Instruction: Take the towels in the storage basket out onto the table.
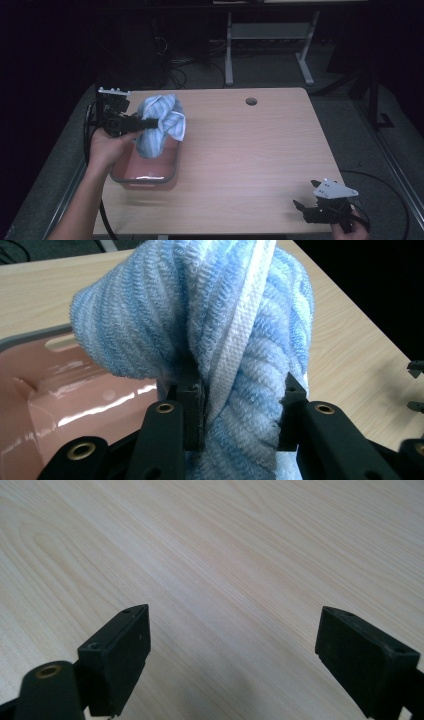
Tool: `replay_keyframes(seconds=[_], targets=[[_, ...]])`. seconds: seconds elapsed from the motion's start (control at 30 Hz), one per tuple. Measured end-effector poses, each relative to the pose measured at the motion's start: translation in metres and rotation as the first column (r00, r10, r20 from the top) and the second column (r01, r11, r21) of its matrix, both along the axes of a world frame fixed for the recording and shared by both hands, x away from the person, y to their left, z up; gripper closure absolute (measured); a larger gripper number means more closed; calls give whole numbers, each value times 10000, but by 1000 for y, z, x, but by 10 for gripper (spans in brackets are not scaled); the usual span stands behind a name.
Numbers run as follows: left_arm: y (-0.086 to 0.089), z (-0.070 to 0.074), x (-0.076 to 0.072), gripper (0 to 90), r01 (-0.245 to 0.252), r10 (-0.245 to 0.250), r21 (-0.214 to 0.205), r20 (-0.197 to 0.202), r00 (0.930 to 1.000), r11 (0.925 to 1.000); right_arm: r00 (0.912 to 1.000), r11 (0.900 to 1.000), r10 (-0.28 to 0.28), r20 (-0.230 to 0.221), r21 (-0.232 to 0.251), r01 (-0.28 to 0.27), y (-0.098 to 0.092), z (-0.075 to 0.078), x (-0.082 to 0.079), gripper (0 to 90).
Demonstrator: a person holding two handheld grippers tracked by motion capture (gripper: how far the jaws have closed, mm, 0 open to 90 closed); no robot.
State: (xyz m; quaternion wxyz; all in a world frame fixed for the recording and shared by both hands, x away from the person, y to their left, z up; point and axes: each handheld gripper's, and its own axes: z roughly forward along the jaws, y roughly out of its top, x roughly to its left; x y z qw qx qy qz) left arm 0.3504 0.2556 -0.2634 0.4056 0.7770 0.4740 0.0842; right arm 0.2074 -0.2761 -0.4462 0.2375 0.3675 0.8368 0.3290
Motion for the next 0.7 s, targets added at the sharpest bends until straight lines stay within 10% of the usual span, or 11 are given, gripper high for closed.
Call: replay_keyframes(seconds=[0.7], targets=[[-43, 2, 12, 656, 728, -728, -4, -141, 9973, 9973, 9997, 9990, -203, -104, 384, 207, -7, 0, 2, 139]])
